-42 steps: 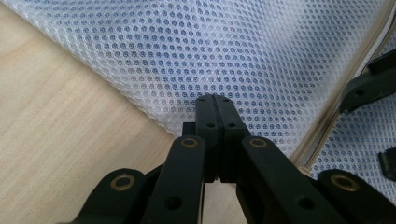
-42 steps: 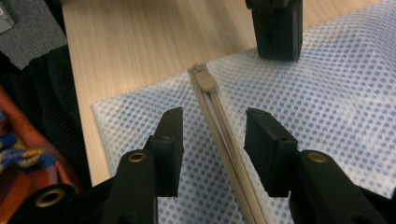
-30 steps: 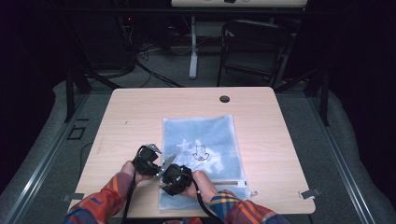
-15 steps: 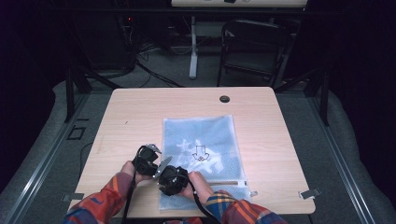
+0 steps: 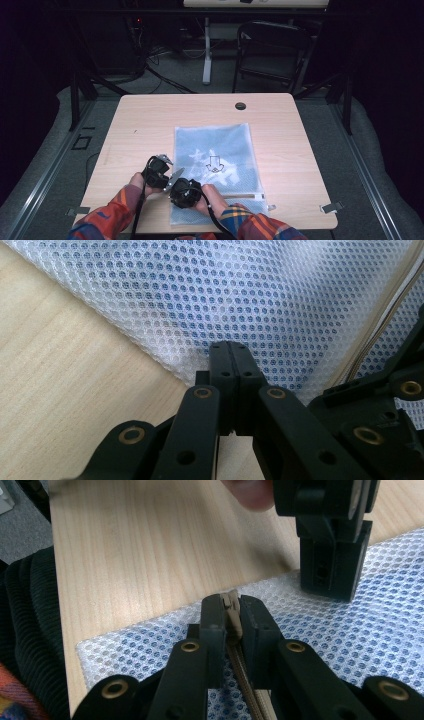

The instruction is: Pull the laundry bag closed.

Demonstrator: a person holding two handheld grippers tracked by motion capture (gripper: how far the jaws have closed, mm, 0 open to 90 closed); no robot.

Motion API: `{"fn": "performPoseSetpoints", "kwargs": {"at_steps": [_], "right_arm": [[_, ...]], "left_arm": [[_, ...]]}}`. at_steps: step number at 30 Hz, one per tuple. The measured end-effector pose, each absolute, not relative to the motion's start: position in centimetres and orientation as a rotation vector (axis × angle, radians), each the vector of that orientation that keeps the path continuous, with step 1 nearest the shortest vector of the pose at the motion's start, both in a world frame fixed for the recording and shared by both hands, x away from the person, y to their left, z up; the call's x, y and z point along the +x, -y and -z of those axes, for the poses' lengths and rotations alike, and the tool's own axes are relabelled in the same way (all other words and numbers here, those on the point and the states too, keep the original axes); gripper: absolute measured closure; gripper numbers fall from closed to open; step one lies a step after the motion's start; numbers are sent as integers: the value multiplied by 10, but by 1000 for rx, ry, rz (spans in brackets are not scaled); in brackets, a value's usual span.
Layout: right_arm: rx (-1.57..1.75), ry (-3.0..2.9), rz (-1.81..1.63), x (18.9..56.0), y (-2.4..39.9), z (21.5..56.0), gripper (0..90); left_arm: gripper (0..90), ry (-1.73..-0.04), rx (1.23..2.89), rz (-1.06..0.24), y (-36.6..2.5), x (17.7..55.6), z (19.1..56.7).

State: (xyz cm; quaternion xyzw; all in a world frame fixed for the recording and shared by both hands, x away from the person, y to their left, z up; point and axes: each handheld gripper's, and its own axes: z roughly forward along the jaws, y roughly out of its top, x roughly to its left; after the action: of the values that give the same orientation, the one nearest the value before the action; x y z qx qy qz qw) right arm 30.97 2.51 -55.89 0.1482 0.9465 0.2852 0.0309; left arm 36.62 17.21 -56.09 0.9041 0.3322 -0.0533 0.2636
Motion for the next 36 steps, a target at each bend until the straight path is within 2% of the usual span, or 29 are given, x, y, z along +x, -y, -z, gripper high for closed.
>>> {"fn": "performPoseSetpoints", "kwargs": {"at_steps": [12,19,36], "right_arm": [[457,-2904,-888,309,-24,561,816],[457,-2894,-885,307,-24,561,816],[457,-2889,-847,305,-21,558,821]], "left_arm": [[900,-927,2410,180,-185,363,554],[900,-891,2458,241,-175,358,560],[900,-868,2471,214,-174,356,560]]}}
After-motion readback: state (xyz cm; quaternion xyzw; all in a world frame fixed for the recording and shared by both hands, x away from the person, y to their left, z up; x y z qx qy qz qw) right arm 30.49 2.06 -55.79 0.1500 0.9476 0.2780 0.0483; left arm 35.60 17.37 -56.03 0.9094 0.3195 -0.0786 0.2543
